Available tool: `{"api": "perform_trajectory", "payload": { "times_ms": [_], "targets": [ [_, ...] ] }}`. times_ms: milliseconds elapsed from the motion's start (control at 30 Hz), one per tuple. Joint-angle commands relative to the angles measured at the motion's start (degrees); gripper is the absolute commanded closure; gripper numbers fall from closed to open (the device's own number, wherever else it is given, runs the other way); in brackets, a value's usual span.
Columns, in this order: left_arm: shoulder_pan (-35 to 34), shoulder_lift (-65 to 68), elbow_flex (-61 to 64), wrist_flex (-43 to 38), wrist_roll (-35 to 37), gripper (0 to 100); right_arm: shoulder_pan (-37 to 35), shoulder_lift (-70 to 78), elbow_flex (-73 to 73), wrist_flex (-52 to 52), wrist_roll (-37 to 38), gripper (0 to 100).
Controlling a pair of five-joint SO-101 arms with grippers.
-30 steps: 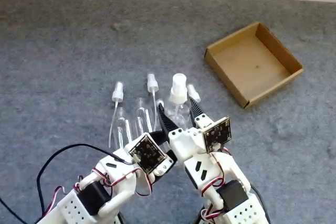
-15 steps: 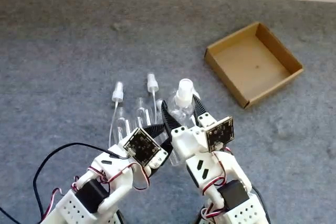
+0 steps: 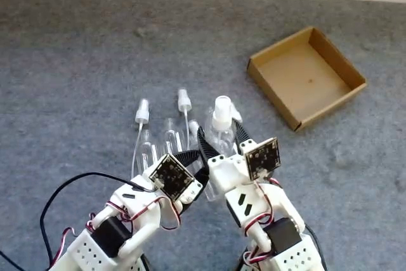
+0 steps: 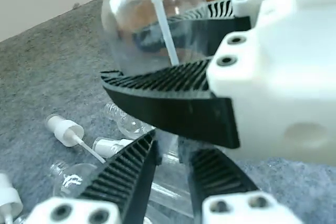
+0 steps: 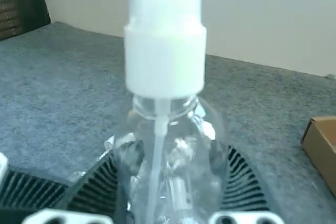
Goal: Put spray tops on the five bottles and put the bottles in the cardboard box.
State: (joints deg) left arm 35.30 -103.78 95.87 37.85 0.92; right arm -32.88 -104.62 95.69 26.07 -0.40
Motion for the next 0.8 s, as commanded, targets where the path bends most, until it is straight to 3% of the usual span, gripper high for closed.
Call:
{"api": "perform_trajectory", "payload": {
  "times_ms": [0, 167, 533, 767],
  "targets": [
    [-1.27, 0.04, 1.10, 1.58, -0.44, 99, 4.44, -0.75, 6.55, 1.45, -0.09, 91.3],
    [-5.93, 0.04, 0.92, 2.11, -0.53, 99, 14.20, -0.75, 6.37, 1.27, -0.26, 91.3],
    [-34.77, 0.04, 0.48, -0.09, -0.18, 99, 24.84, -0.48, 0.13, 1.36, 0.00, 91.3],
    [-42.24, 0.04, 0.40, -4.57, -0.18, 99, 30.02, -0.22, -9.45, 2.33, 0.09, 91.3]
  ]
}}
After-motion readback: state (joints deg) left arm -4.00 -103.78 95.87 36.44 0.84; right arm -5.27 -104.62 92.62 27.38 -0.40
